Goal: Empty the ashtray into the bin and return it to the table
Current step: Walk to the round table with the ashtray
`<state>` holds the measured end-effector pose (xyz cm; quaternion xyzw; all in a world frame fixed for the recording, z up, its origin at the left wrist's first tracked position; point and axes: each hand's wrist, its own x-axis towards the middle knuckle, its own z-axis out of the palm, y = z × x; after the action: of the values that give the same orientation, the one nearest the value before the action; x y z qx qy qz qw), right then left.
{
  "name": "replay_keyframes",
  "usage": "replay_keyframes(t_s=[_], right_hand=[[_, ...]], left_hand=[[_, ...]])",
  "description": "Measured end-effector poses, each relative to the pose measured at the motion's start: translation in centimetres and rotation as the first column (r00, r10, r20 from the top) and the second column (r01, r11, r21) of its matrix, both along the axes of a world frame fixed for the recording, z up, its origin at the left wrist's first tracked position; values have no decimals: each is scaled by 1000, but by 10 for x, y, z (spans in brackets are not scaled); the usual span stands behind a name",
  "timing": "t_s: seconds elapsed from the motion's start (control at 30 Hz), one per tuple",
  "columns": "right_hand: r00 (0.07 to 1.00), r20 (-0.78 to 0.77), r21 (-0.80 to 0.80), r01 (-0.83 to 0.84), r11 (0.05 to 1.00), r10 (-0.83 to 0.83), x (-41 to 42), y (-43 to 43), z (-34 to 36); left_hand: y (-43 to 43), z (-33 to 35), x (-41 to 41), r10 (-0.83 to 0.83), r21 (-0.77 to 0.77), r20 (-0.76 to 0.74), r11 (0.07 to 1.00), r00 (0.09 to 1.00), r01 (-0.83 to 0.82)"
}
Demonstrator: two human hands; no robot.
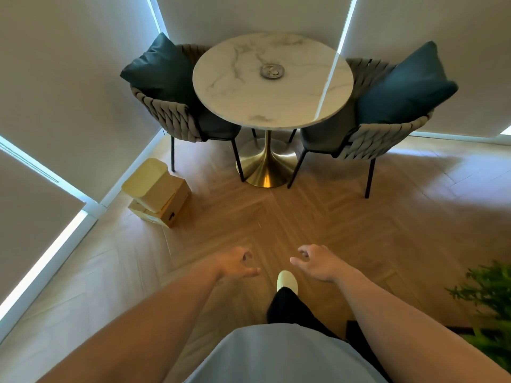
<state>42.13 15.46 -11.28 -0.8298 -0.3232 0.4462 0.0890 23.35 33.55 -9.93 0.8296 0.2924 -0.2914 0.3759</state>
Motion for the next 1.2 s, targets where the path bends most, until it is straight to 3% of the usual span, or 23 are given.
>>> replay_keyframes(t_s=[0.57,1.2], right_hand=[[998,-36,-27,-47,999,46,164,88,-4],[999,-7,-47,-37,998,37,273,215,-6]], left_hand=[[84,-4,156,141,-1,34,990,989,-141],[227,-20,263,88,-8,38,996,995,-88]])
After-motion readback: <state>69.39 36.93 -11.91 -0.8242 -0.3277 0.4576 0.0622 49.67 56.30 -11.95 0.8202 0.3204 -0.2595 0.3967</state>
